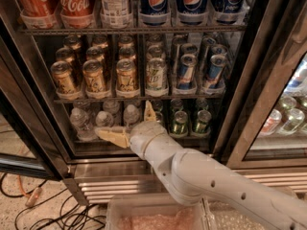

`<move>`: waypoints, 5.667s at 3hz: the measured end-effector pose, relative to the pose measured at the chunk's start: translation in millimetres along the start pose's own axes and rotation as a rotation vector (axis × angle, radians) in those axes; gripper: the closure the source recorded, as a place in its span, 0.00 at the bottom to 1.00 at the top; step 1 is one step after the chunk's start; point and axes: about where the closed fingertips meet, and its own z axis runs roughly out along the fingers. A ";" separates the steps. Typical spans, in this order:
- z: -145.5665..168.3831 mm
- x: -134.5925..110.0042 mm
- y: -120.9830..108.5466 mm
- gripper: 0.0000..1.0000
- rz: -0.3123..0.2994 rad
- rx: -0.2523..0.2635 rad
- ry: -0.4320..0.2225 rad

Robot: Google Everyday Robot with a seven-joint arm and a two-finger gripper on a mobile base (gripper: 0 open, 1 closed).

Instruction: Pick orange can from middle shelf of fridge

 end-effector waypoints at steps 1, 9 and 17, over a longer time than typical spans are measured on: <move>7.8 -3.5 2.4 0.00 -0.018 0.017 -0.032; 49.7 -19.2 -20.3 0.05 -0.052 0.172 -0.123; 91.6 -44.7 -84.5 0.45 -0.119 0.329 -0.195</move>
Offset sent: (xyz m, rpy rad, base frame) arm 0.0216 0.0078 0.0147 0.0062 -0.1152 -0.0596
